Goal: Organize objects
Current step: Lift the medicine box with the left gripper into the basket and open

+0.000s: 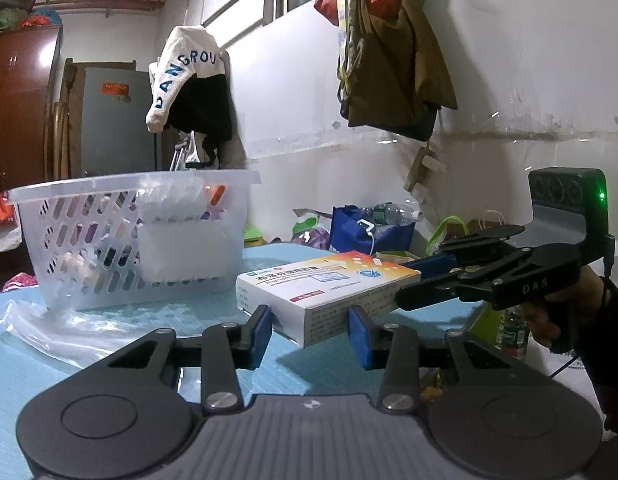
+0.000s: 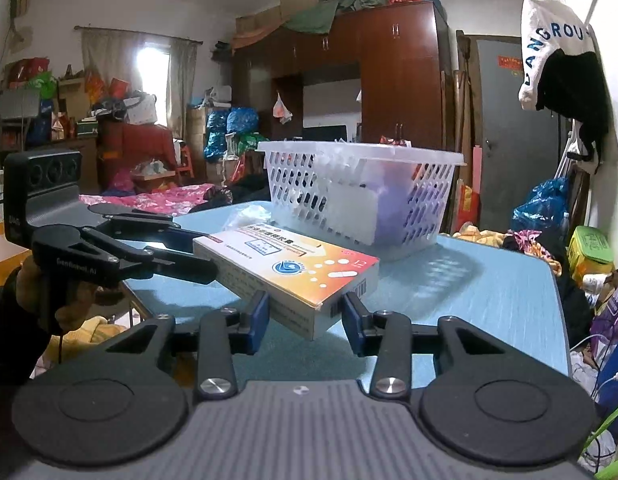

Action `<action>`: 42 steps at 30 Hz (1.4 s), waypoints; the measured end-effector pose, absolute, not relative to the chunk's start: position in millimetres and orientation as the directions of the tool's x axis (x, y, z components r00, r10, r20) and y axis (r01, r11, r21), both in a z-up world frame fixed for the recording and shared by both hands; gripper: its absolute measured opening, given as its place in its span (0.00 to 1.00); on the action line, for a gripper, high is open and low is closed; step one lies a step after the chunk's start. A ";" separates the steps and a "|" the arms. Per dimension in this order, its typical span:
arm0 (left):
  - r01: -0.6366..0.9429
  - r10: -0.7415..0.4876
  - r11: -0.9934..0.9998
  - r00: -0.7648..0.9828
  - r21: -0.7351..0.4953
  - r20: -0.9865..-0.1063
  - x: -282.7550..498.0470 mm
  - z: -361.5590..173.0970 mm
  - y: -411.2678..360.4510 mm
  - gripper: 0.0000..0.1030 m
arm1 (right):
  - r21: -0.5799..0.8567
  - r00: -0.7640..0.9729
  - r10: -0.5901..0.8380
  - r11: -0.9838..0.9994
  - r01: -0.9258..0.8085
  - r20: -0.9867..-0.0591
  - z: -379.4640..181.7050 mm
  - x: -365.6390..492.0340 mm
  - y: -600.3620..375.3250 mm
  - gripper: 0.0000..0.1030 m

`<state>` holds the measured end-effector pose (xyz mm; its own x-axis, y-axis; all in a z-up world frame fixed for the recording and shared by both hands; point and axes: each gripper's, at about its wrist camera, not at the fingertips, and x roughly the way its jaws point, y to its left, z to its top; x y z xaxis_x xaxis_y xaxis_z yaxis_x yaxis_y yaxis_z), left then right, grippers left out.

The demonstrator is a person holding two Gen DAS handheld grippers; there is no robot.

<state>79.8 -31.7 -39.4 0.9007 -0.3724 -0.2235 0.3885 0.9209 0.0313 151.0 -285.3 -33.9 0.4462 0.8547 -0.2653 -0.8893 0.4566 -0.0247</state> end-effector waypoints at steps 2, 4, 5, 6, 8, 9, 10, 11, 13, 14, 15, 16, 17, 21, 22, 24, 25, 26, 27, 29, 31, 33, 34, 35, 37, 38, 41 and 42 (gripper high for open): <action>0.385 -0.370 0.922 0.905 0.036 -0.210 76.9 -35.1 -29.3 0.44 | -0.038 0.448 0.856 0.455 -0.890 -0.257 -25.3 150.0 -282.4 0.42; 0.379 -0.365 0.924 0.911 0.043 -0.191 73.7 -26.3 -25.7 0.44 | -0.055 0.450 0.859 0.451 -0.891 -0.244 -14.7 149.1 -278.1 0.42; 0.374 -0.360 0.926 0.916 0.052 -0.179 72.1 -20.4 -23.3 0.44 | -0.066 0.451 0.861 0.448 -0.891 -0.236 -7.6 149.2 -275.5 0.42; 0.368 -0.354 0.928 0.921 0.063 -0.166 70.5 -13.3 -21.6 0.44 | -0.075 0.451 0.864 0.446 -0.892 -0.224 0.5 149.7 -272.7 0.42; 0.356 -0.342 0.930 0.929 0.088 -0.142 69.4 2.0 -17.5 0.44 | -0.095 0.447 0.869 0.437 -0.894 -0.210 16.3 153.8 -265.0 0.42; 0.348 -0.334 0.932 0.933 0.104 -0.131 70.6 12.2 -14.7 0.44 | -0.102 0.446 0.872 0.434 -0.895 -0.204 24.1 157.7 -260.6 0.42; 0.338 -0.324 0.934 0.938 0.118 -0.122 72.2 20.9 -12.0 0.44 | -0.117 0.447 0.872 0.432 -0.894 -0.198 35.6 163.1 -253.3 0.42; 0.324 -0.310 0.936 0.944 0.137 -0.112 75.7 31.9 -9.2 0.44 | -0.129 0.450 0.871 0.432 -0.893 -0.196 43.7 168.1 -246.8 0.42; 0.295 -0.282 0.941 0.954 0.164 -0.097 87.5 53.7 -1.8 0.44 | -0.145 0.454 0.871 0.433 -0.890 -0.188 61.1 181.1 -232.1 0.42; 0.286 -0.273 0.944 0.957 0.167 -0.093 93.3 63.6 2.1 0.44 | -0.148 0.457 0.870 0.435 -0.888 -0.187 72.3 190.5 -222.1 0.42; 0.272 -0.259 0.945 0.962 0.182 -0.093 102.3 75.0 7.0 0.44 | -0.150 0.457 0.870 0.434 -0.888 -0.186 78.5 197.5 -215.3 0.42; 0.262 -0.249 0.947 0.964 0.184 -0.089 109.7 83.9 11.8 0.44 | -0.160 0.460 0.868 0.435 -0.886 -0.186 86.2 205.9 -205.9 0.42; 0.251 -0.238 0.950 0.967 0.186 -0.091 119.6 93.8 17.9 0.44 | -0.165 0.462 0.867 0.436 -0.885 -0.186 93.6 215.4 -196.0 0.42; 0.203 -0.186 0.958 0.978 0.201 -0.099 155.2 115.2 35.3 0.43 | -0.180 0.476 0.857 0.446 -0.877 -0.197 106.3 244.4 -162.9 0.42; 0.197 -0.177 0.960 0.978 0.197 -0.114 165.4 117.8 40.1 0.43 | -0.172 0.477 0.856 0.448 -0.877 -0.199 106.4 251.0 -156.7 0.41; 0.188 -0.163 0.965 0.977 0.186 -0.139 183.9 119.6 49.0 0.43 | -0.165 0.479 0.850 0.452 -0.877 -0.221 103.1 263.5 -144.2 0.41; 0.186 -0.159 0.966 0.975 0.178 -0.156 192.8 119.6 53.1 0.43 | -0.153 0.478 0.847 0.453 -0.878 -0.234 101.2 268.7 -140.3 0.41; 0.183 -0.155 0.968 0.974 0.172 -0.167 200.8 119.0 56.7 0.43 | -0.153 0.480 0.841 0.456 -0.877 -0.249 98.5 274.4 -134.1 0.41; 0.181 -0.151 0.970 0.972 0.163 -0.181 207.9 117.9 60.4 0.43 | -0.152 0.485 0.835 0.461 -0.875 -0.259 95.3 276.8 -130.2 0.41; 0.166 -0.133 0.973 0.970 0.158 -0.201 219.3 114.2 65.9 0.43 | -0.155 0.496 0.826 0.471 -0.868 -0.269 90.3 282.0 -119.7 0.41; 0.146 -0.115 0.979 0.972 0.144 -0.205 227.7 110.3 71.7 0.43 | -0.149 0.507 0.819 0.485 -0.862 -0.270 84.0 285.6 -110.2 0.42; 0.112 -0.079 0.983 0.973 0.148 -0.216 235.5 104.5 78.3 0.45 | -0.164 0.532 0.793 0.507 -0.846 -0.296 74.5 286.8 -102.5 0.43; 0.071 -0.031 0.983 0.973 0.167 -0.229 240.9 100.2 79.6 0.51 | -0.182 0.556 0.768 0.526 -0.831 -0.318 72.4 285.2 -99.2 0.49; 0.027 0.019 0.981 0.972 0.190 -0.235 242.8 95.1 80.5 0.54 | -0.206 0.582 0.748 0.544 -0.813 -0.320 67.4 280.6 -100.1 0.53; 0.008 0.039 0.980 0.972 0.198 -0.232 232.5 89.1 84.3 0.59 | -0.201 0.603 0.742 0.568 -0.798 -0.293 60.9 266.2 -114.8 0.67; 0.018 0.024 0.984 0.974 0.179 -0.227 221.2 87.8 87.5 0.59 | -0.168 0.603 0.749 0.580 -0.797 -0.274 58.8 256.8 -127.4 0.83; 0.036 -0.006 0.987 0.981 0.155 -0.192 177.0 80.0 92.4 0.78 | -0.093 0.606 0.767 0.602 -0.793 -0.209 47.1 219.5 -166.6 1.00; 0.023 0.009 0.986 0.982 0.167 -0.187 162.1 74.7 91.0 0.81 | -0.075 0.607 0.769 0.606 -0.792 -0.200 40.8 208.1 -175.7 1.00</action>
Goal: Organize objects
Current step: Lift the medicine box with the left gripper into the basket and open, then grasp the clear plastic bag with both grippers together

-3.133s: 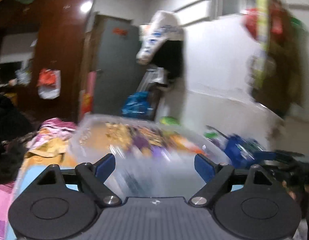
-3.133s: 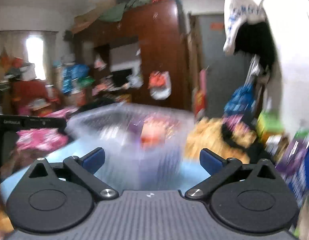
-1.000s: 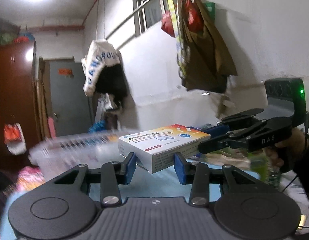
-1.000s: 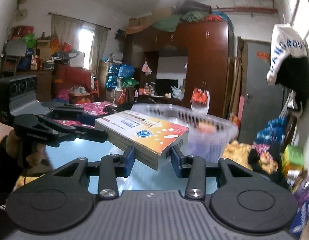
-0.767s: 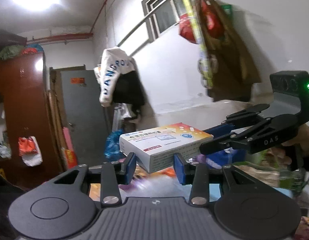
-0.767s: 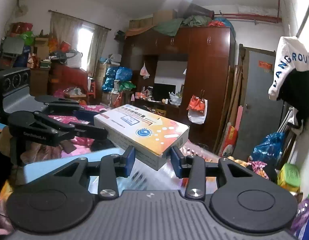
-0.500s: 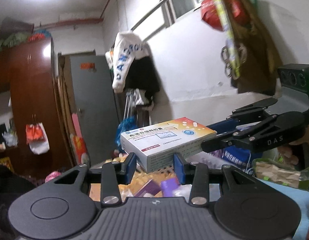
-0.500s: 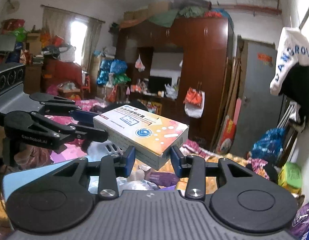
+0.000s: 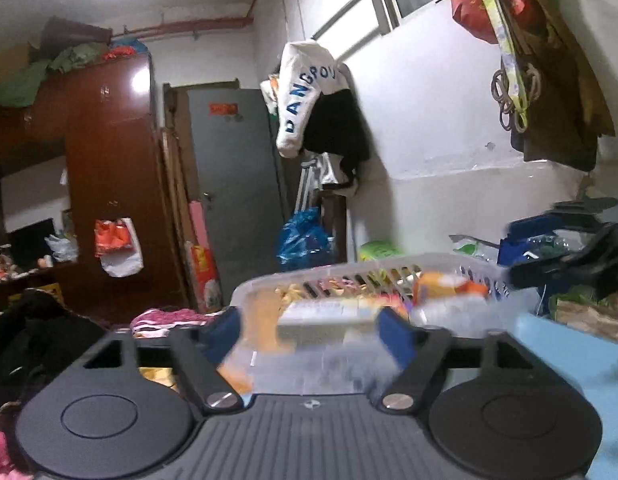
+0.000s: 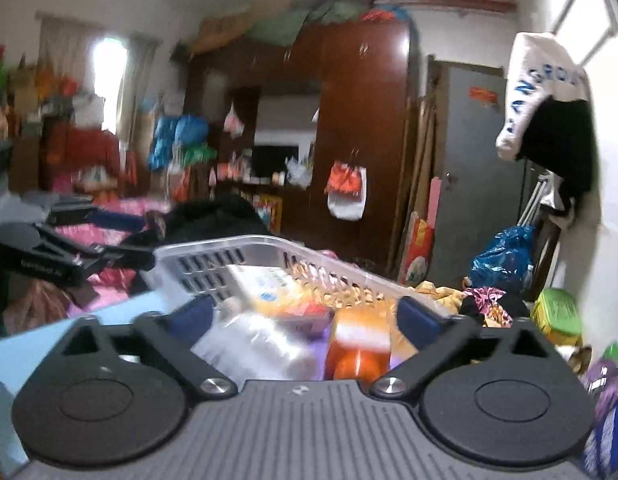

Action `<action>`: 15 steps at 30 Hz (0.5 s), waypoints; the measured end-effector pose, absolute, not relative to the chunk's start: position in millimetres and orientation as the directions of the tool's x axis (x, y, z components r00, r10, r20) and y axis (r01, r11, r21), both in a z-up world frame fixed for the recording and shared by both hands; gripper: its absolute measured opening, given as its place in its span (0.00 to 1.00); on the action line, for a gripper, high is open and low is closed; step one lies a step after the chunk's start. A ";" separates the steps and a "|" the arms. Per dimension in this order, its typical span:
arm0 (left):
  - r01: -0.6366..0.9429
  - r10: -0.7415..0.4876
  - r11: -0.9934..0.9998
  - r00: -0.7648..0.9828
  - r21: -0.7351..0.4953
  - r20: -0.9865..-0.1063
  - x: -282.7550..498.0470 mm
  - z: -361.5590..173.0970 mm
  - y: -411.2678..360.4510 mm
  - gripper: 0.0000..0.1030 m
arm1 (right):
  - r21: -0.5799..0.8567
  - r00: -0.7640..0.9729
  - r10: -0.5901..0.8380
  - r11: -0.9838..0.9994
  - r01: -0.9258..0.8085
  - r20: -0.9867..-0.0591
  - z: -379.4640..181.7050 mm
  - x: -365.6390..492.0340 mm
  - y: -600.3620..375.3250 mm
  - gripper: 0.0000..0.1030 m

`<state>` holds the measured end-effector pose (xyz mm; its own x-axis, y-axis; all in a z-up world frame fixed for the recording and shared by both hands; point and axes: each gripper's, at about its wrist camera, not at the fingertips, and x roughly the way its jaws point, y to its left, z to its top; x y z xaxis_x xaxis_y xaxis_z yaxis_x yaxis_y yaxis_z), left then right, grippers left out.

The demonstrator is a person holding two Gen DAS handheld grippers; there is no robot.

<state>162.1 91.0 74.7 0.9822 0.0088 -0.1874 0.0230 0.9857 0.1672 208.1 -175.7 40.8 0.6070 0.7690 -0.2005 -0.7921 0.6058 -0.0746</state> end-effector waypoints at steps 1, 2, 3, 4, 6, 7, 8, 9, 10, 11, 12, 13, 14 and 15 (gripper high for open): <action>0.017 0.018 0.983 0.982 0.184 -0.187 151.4 69.5 89.6 0.81 | -0.056 0.604 0.767 0.608 -0.792 -0.217 32.2 197.9 -182.2 1.00; 0.011 0.029 0.980 0.980 0.198 -0.195 142.7 63.3 89.3 0.81 | -0.035 0.605 0.758 0.617 -0.787 -0.244 21.8 186.4 -187.4 1.00; -0.003 0.047 0.979 0.976 0.202 -0.212 135.0 55.5 89.3 0.81 | 0.003 0.595 0.762 0.616 -0.788 -0.257 14.2 180.2 -190.4 1.00; -0.014 0.062 0.980 0.970 0.198 -0.234 131.5 48.9 90.8 0.81 | 0.049 0.571 0.774 0.605 -0.795 -0.274 4.4 178.0 -194.0 1.00; -0.017 0.073 0.982 0.953 0.190 -0.295 138.1 42.9 94.4 0.81 | 0.109 0.519 0.770 0.591 -0.799 -0.372 -12.2 168.6 -184.7 1.00; -0.022 0.085 0.981 0.940 0.191 -0.329 142.6 38.2 96.1 0.81 | 0.114 0.509 0.762 0.593 -0.797 -0.401 -18.5 162.4 -177.8 1.00; -0.033 0.101 0.981 0.928 0.193 -0.358 147.1 33.9 98.7 0.81 | 0.095 0.503 0.758 0.586 -0.805 -0.415 -25.2 151.7 -169.1 1.00; -0.047 0.118 0.980 0.917 0.192 -0.381 152.1 31.8 100.9 0.81 | 0.073 0.500 0.760 0.576 -0.814 -0.416 -28.6 146.0 -162.8 1.00; -0.069 0.137 0.981 0.906 0.180 -0.400 157.0 30.2 104.1 0.81 | 0.046 0.503 0.758 0.570 -0.820 -0.415 -30.3 138.5 -154.8 1.00; -0.081 0.139 0.984 0.900 0.156 -0.414 160.9 29.2 108.4 0.81 | 0.028 0.506 0.755 0.567 -0.824 -0.417 -34.7 131.6 -149.8 1.00; -0.080 0.128 0.989 0.896 0.128 -0.426 164.6 28.7 112.2 0.81 | 0.026 0.506 0.756 0.565 -0.824 -0.415 -39.2 127.3 -148.9 1.00; -0.077 0.110 0.993 0.890 0.092 -0.442 169.1 29.3 116.4 0.81 | 0.032 0.500 0.760 0.562 -0.827 -0.415 -40.1 127.1 -146.1 1.00; -0.078 0.095 0.995 0.884 0.056 -0.457 173.2 29.5 121.4 0.81 | 0.041 0.499 0.759 0.565 -0.824 -0.419 -42.3 126.8 -146.1 1.00; -0.085 0.087 0.996 0.878 0.025 -0.471 176.7 29.3 126.9 0.81 | 0.048 0.501 0.755 0.571 -0.819 -0.423 -44.7 125.8 -145.7 1.00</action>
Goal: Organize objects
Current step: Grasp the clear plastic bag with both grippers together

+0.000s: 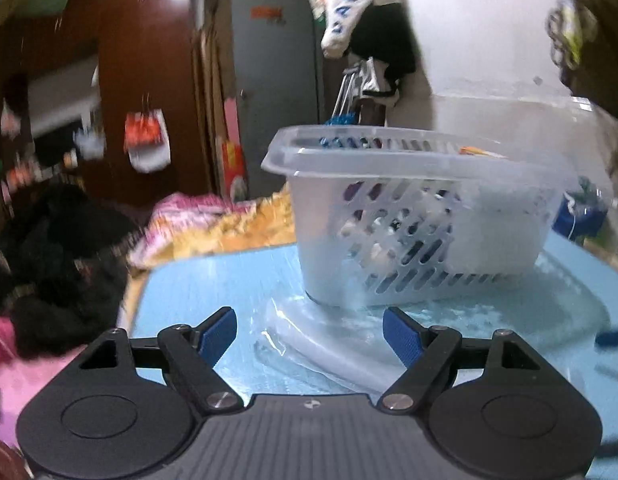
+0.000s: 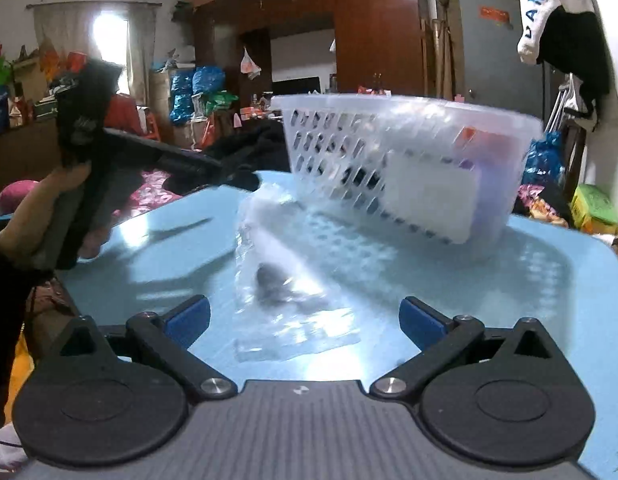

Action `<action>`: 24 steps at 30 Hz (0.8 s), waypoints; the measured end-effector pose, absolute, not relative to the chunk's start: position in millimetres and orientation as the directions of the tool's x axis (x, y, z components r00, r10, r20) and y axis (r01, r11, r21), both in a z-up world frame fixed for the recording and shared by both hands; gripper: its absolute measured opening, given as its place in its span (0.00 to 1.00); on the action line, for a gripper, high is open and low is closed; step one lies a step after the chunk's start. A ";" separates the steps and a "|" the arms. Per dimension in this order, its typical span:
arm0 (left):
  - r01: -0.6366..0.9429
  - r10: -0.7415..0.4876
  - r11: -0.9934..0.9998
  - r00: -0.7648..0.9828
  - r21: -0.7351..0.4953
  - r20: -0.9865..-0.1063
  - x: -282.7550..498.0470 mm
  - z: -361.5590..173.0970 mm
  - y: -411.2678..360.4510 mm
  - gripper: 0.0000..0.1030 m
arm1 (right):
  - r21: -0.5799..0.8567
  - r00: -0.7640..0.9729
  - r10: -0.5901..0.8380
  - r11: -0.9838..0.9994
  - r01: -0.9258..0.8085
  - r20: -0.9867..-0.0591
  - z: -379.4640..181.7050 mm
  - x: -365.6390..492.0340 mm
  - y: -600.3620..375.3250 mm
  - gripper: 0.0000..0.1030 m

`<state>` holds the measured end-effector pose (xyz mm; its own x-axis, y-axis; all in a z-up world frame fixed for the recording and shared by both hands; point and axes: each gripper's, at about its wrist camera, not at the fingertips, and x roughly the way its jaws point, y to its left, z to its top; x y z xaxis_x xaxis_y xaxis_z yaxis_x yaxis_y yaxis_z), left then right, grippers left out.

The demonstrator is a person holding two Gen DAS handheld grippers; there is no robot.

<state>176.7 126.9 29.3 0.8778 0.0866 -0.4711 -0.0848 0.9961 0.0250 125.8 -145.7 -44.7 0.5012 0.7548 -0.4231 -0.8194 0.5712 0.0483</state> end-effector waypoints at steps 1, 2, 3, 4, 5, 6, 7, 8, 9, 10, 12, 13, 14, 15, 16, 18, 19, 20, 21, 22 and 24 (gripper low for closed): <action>-0.093 0.082 0.996 0.871 0.003 -0.484 179.0 27.7 131.4 0.81 | 0.052 0.504 0.749 0.578 -0.814 -0.431 -46.0 126.6 -143.8 1.00; -0.103 0.082 0.995 0.864 -0.015 -0.496 182.9 26.8 135.9 0.81 | 0.055 0.506 0.744 0.583 -0.810 -0.437 -45.6 127.8 -140.5 0.99; -0.111 0.084 0.994 0.859 -0.023 -0.505 185.9 23.6 139.6 0.81 | 0.053 0.511 0.738 0.590 -0.806 -0.441 -46.6 127.4 -142.1 0.98; -0.126 0.092 0.992 0.855 -0.031 -0.511 190.2 22.7 143.7 0.81 | 0.054 0.517 0.733 0.596 -0.801 -0.442 -45.1 125.2 -141.1 0.97; -0.138 0.096 0.990 0.849 -0.042 -0.520 191.1 18.5 149.0 0.81 | 0.060 0.521 0.731 0.603 -0.795 -0.441 -44.8 125.9 -140.0 0.97; -0.147 0.094 0.988 0.840 -0.057 -0.534 194.0 15.1 152.6 0.81 | 0.057 0.528 0.722 0.612 -0.788 -0.447 -44.9 125.5 -136.6 0.97; -0.145 0.083 0.987 0.837 -0.073 -0.540 195.4 13.2 154.9 0.81 | 0.045 0.534 0.710 0.619 -0.784 -0.459 -45.5 126.3 -131.7 0.93; -0.139 0.073 0.987 0.835 -0.080 -0.546 195.7 11.5 156.0 0.81 | 0.041 0.533 0.703 0.621 -0.783 -0.472 -45.2 126.7 -128.9 0.90; -0.135 0.071 0.988 0.830 -0.075 -0.554 196.4 10.6 155.7 0.81 | 0.040 0.530 0.697 0.622 -0.782 -0.483 -45.8 128.3 -125.9 0.90; -0.134 0.074 0.989 0.827 -0.067 -0.557 197.1 10.4 154.9 0.81 | 0.034 0.528 0.695 0.619 -0.784 -0.488 -44.8 127.8 -124.1 0.89; -0.128 0.080 0.991 0.817 -0.044 -0.571 198.9 8.8 152.3 0.81 | 0.030 0.523 0.691 0.617 -0.786 -0.499 -44.6 130.0 -118.8 0.88; -0.130 0.083 0.991 0.812 -0.039 -0.578 201.3 8.4 151.1 0.81 | 0.028 0.523 0.690 0.616 -0.787 -0.500 -44.6 130.9 -116.8 0.85; -0.131 0.085 0.991 0.806 -0.037 -0.586 203.8 7.5 150.3 0.81 | 0.015 0.528 0.686 0.616 -0.787 -0.501 -44.5 129.9 -115.5 0.81; -0.131 0.084 0.991 0.801 -0.038 -0.593 206.3 6.5 149.3 0.81 | 0.011 0.525 0.689 0.611 -0.792 -0.500 -44.8 129.4 -114.6 0.80; -0.131 0.081 0.991 0.794 -0.038 -0.602 208.2 5.2 148.6 0.80 | 0.013 0.524 0.691 0.610 -0.792 -0.499 -45.5 130.5 -113.7 0.78; -0.122 0.076 0.992 0.787 -0.033 -0.612 210.6 3.4 146.0 0.75 | 0.010 0.520 0.697 0.603 -0.798 -0.493 -45.5 130.0 -115.1 0.75; -0.123 0.082 0.992 0.788 -0.025 -0.610 209.5 3.2 143.6 0.70 | 0.010 0.519 0.699 0.601 -0.799 -0.491 -45.6 130.1 -116.0 0.73; -0.131 0.092 0.991 0.788 -0.020 -0.609 209.1 3.4 142.1 0.69 | 0.009 0.519 0.701 0.599 -0.801 -0.489 -45.4 130.1 -117.1 0.71; -0.138 0.099 0.990 0.788 -0.017 -0.607 209.6 3.8 141.8 0.63 | 0.006 0.517 0.704 0.595 -0.804 -0.488 -45.4 130.3 -117.6 0.69; -0.140 0.100 0.990 0.788 -0.019 -0.607 211.1 4.4 140.9 0.55 | 0.006 0.515 0.707 0.591 -0.806 -0.485 -45.3 130.7 -119.2 0.67; -0.133 0.086 0.991 0.793 -0.033 -0.603 211.0 5.3 141.2 0.39 | 0.008 0.505 0.717 0.579 -0.815 -0.481 -44.7 131.8 -121.8 0.54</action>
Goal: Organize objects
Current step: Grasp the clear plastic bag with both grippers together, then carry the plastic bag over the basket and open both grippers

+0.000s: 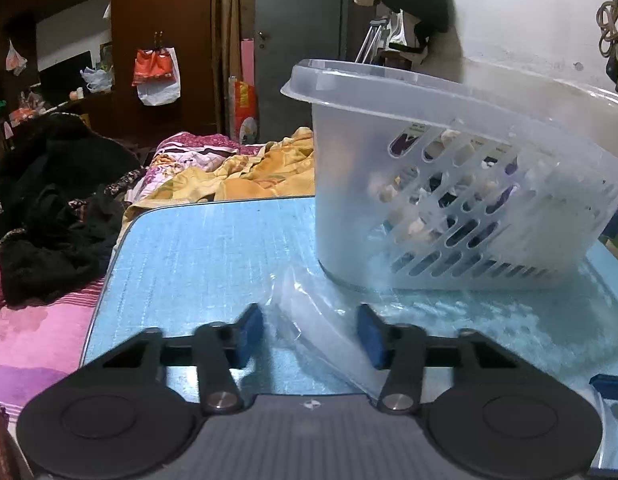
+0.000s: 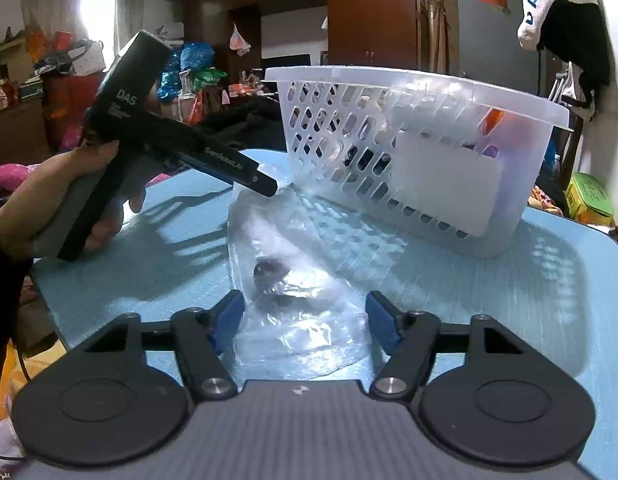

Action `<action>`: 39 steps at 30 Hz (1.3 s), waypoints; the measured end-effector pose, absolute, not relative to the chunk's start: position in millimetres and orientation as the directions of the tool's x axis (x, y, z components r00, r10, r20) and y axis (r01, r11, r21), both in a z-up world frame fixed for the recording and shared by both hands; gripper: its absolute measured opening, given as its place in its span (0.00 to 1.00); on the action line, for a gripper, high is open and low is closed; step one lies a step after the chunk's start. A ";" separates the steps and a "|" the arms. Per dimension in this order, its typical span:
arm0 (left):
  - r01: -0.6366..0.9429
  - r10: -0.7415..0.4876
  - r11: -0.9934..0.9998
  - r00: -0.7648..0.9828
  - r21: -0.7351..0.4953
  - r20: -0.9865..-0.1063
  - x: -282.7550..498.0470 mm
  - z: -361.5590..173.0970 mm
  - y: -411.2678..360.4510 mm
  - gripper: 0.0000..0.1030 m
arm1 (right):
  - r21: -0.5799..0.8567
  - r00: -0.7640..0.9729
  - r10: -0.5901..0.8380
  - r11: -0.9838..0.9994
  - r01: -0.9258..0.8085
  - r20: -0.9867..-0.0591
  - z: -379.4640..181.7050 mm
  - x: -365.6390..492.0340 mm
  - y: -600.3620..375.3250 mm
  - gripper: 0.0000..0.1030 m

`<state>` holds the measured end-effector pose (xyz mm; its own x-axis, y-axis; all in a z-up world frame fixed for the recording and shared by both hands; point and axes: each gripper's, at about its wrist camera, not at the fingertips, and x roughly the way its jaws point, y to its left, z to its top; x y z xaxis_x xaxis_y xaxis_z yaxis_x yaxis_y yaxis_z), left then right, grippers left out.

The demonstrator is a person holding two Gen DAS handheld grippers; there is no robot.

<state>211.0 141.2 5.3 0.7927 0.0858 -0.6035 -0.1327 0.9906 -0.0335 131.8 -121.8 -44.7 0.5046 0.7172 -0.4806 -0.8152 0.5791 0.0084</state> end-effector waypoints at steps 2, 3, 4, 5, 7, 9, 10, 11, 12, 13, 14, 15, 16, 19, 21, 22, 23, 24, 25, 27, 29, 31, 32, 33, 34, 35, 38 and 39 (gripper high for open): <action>-0.115 0.069 0.993 0.798 -0.038 -0.599 209.4 5.6 139.5 0.33 | 0.012 0.497 0.723 0.572 -0.820 -0.480 -43.1 133.0 -125.4 0.32; -0.110 0.072 0.994 0.798 -0.028 -0.598 209.1 5.0 137.7 0.31 | 0.005 0.492 0.726 0.563 -0.826 -0.480 -43.0 132.8 -126.3 0.31; -0.105 0.072 0.994 0.801 -0.020 -0.594 208.2 5.0 135.0 0.28 | 0.007 0.489 0.729 0.560 -0.828 -0.478 -42.8 133.1 -127.8 0.28; -0.099 0.067 0.995 0.803 -0.021 -0.592 207.3 5.0 133.5 0.26 | 0.006 0.486 0.731 0.557 -0.831 -0.479 -42.6 133.2 -129.1 0.27; -0.101 0.062 0.994 0.810 -0.036 -0.583 205.0 5.5 132.6 0.19 | 0.007 0.481 0.735 0.551 -0.834 -0.478 -42.4 133.6 -131.1 0.24; -0.099 0.057 0.994 0.821 -0.043 -0.568 200.7 6.3 130.3 0.17 | 0.004 0.481 0.739 0.547 -0.837 -0.472 -42.5 133.3 -134.0 0.22; -0.099 0.054 0.994 0.824 -0.050 -0.564 198.8 6.5 129.4 0.16 | 0.002 0.486 0.741 0.549 -0.836 -0.463 -41.8 132.6 -136.6 0.20; -0.095 0.049 0.994 0.830 -0.055 -0.556 196.0 7.1 128.3 0.16 | -0.004 0.492 0.743 0.550 -0.835 -0.454 -40.6 131.7 -138.9 0.20; -0.091 0.043 0.994 0.839 -0.062 -0.543 191.6 8.3 126.3 0.16 | -0.006 0.490 0.746 0.547 -0.837 -0.451 -39.2 131.2 -140.7 0.19; -0.087 0.036 0.994 0.846 -0.070 -0.533 187.0 9.6 125.6 0.15 | -0.006 0.490 0.751 0.544 -0.839 -0.443 -37.5 130.2 -143.7 0.19; -0.085 0.031 0.993 0.853 -0.079 -0.520 182.8 11.2 125.0 0.15 | -0.009 0.490 0.753 0.542 -0.841 -0.439 -35.6 129.0 -146.0 0.19; -0.081 0.027 0.993 0.861 -0.083 -0.509 178.7 12.9 124.1 0.15 | -0.013 0.490 0.754 0.540 -0.842 -0.437 -34.3 128.1 -147.3 0.18; -0.078 0.024 0.993 0.867 -0.088 -0.498 175.5 14.4 123.1 0.15 | -0.015 0.493 0.755 0.541 -0.841 -0.432 -32.8 127.8 -149.1 0.18; -0.084 0.029 0.992 0.887 -0.099 -0.460 167.7 19.2 120.2 0.15 | -0.019 0.496 0.763 0.538 -0.843 -0.415 -28.9 128.3 -153.9 0.18; -0.085 0.033 0.991 0.899 -0.100 -0.436 162.6 23.3 116.5 0.15 | -0.027 0.501 0.765 0.538 -0.843 -0.405 -24.8 127.4 -156.6 0.18; -0.082 0.034 0.992 0.902 -0.094 -0.430 161.3 25.5 114.8 0.15 | -0.031 0.504 0.766 0.538 -0.842 -0.399 -22.4 127.1 -158.2 0.18; -0.078 0.034 0.993 0.905 -0.087 -0.423 159.7 29.3 111.8 0.15 | -0.034 0.506 0.768 0.538 -0.842 -0.393 -19.2 126.9 -159.7 0.18; -0.074 0.033 0.994 0.909 -0.083 -0.416 158.1 32.8 109.8 0.15 | -0.039 0.509 0.769 0.538 -0.842 -0.387 -16.2 126.9 -160.9 0.18; -0.070 0.031 0.994 0.913 -0.080 -0.407 156.1 37.2 107.8 0.15 | -0.042 0.512 0.771 0.538 -0.842 -0.379 -12.4 126.8 -162.7 0.18; -0.063 0.031 0.996 0.920 -0.070 -0.390 152.6 47.0 103.9 0.15 | -0.052 0.516 0.775 0.537 -0.842 -0.363 -3.9 127.0 -166.6 0.18; -0.058 0.030 0.996 0.928 -0.063 -0.371 150.4 58.8 100.6 0.15 | -0.067 0.527 0.778 0.539 -0.839 -0.343 6.8 126.8 -169.9 0.18; -0.054 0.032 0.997 0.936 -0.053 -0.351 150.0 72.7 96.5 0.15 | -0.087 0.535 0.781 0.538 -0.838 -0.321 17.3 126.7 -171.9 0.18; -0.054 0.035 0.998 0.939 -0.046 -0.343 150.3 79.6 94.4 0.15 | -0.097 0.538 0.783 0.537 -0.838 -0.312 24.2 127.7 -172.4 0.18; -0.050 0.033 0.998 0.941 -0.041 -0.336 151.3 86.7 93.4 0.15 | -0.106 0.542 0.784 0.538 -0.836 -0.304 30.4 129.6 -172.2 0.18; -0.047 0.032 0.998 0.945 -0.037 -0.324 152.8 95.0 91.8 0.15 | -0.115 0.549 0.783 0.541 -0.833 -0.293 37.2 131.6 -172.4 0.18; -0.047 0.036 0.998 0.948 -0.028 -0.315 154.9 102.0 89.6 0.15 | -0.125 0.555 0.783 0.544 -0.830 -0.280 45.0 134.9 -172.2 0.18; -0.047 0.041 0.999 0.955 -0.012 -0.295 165.6 124.4 86.7 0.15 | -0.129 0.562 0.786 0.549 -0.826 -0.256 63.3 148.0 -170.5 0.18; -0.050 0.045 0.999 0.958 -0.010 -0.283 170.4 131.9 86.2 0.15 | -0.126 0.562 0.787 0.549 -0.826 -0.252 68.7 153.0 -169.7 0.18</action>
